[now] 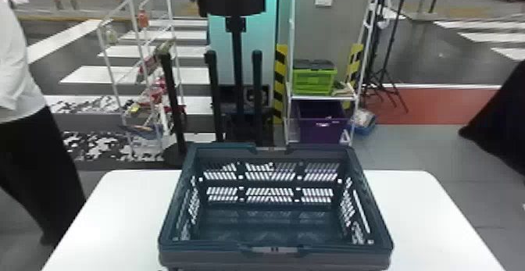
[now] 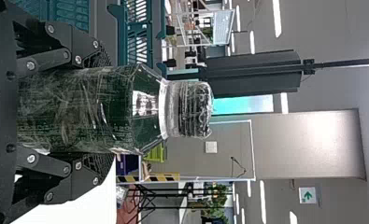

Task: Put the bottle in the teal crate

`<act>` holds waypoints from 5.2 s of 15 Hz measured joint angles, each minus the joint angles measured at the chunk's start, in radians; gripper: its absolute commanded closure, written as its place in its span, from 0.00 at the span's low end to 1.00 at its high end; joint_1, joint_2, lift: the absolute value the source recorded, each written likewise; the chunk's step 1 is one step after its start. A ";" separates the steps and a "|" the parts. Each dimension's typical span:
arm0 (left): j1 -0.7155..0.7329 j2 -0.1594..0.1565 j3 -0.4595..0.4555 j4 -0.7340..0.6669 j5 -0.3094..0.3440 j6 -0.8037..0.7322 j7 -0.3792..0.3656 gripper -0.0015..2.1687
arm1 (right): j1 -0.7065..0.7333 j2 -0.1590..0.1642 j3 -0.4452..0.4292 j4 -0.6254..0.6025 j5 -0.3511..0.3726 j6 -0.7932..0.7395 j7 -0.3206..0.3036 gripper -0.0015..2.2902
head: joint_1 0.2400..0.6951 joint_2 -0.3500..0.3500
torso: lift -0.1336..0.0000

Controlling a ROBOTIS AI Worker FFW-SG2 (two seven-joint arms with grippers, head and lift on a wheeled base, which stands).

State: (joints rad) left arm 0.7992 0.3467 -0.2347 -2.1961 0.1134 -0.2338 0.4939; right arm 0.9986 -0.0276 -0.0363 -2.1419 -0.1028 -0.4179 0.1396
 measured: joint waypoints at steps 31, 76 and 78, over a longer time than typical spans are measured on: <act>0.007 -0.002 0.013 0.016 0.001 -0.041 0.004 0.07 | -0.726 -0.039 0.196 -0.150 0.112 1.131 -0.080 0.93 | 0.57 0.50 | 1.00; 0.024 -0.005 0.054 0.036 0.024 -0.110 0.000 0.07 | -1.073 -0.115 0.256 0.186 -0.154 1.227 -0.073 0.03 | 0.57 0.50 | 1.00; 0.023 -0.005 0.054 0.035 0.025 -0.110 -0.001 0.07 | -0.942 -0.133 0.221 0.085 -0.117 1.117 -0.075 0.03 | 0.57 0.50 | 1.00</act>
State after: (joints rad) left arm 0.8221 0.3421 -0.1810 -2.1610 0.1380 -0.3443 0.4932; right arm 0.0562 -0.1602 0.1845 -2.0571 -0.2198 0.6988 0.0649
